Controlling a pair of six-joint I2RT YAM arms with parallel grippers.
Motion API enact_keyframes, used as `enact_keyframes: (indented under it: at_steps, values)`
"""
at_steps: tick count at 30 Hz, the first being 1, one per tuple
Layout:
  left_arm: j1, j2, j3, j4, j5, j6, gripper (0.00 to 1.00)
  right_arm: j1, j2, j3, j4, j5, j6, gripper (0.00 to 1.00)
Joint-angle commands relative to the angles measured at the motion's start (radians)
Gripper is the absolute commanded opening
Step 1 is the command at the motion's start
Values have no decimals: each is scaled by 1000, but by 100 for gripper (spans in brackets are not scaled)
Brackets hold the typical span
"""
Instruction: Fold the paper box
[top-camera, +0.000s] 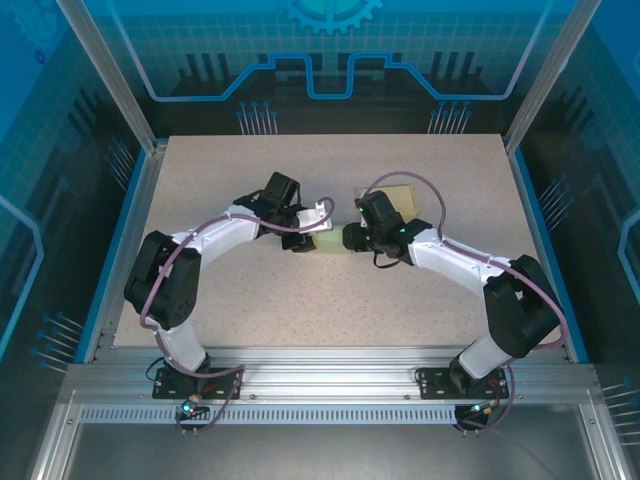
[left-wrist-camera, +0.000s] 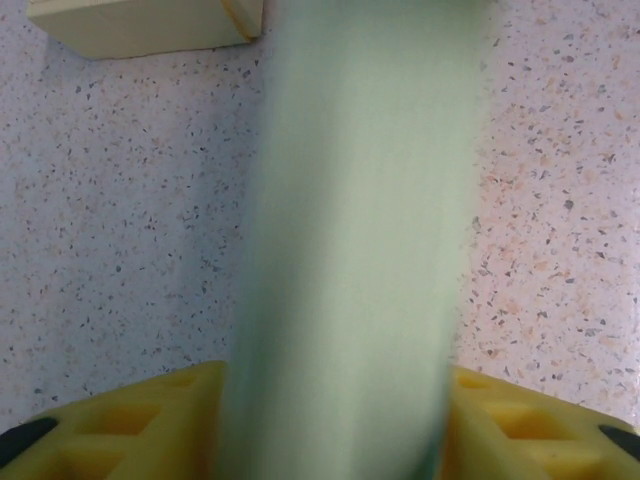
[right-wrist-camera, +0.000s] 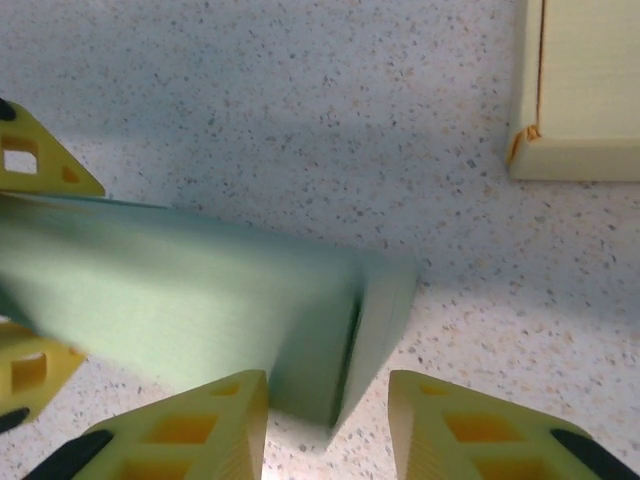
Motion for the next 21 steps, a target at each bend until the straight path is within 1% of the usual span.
enact_keyframes:
  at_steps: [1, 3, 7, 8, 10, 11, 12, 14, 17, 21]
  values:
    - [-6, -11, -18, 31, -36, 25, 48, 9, -46, -27, -103, 29, -15, 44]
    - [-12, -28, -41, 66, -56, 32, 48, 5, -91, -32, -115, 39, -19, 50]
    - [-20, -62, -96, 163, -99, 32, 48, -11, -198, -41, -153, 52, -24, 57]
    - [-23, -70, -114, 205, -118, 31, 48, -19, -235, -44, -167, 58, -22, 60]
    - [-31, -74, -154, 306, -189, 31, 48, -36, -307, -54, -192, 73, -19, 68]
    - [-36, -72, -175, 358, -229, 41, 48, -43, -350, -59, -206, 89, -19, 76]
    - [-40, -67, -189, 398, -265, 55, 48, -49, -391, -64, -223, 108, -19, 99]
    - [-43, -51, -206, 457, -311, 70, 48, -58, -455, -68, -263, 151, -17, 100]
    - [-43, -26, -222, 538, -324, 85, 49, -70, -528, -74, -322, 212, -13, 100]
    - [-42, 50, -189, 564, -343, 122, 54, -77, -596, -90, -355, 252, -16, 100]
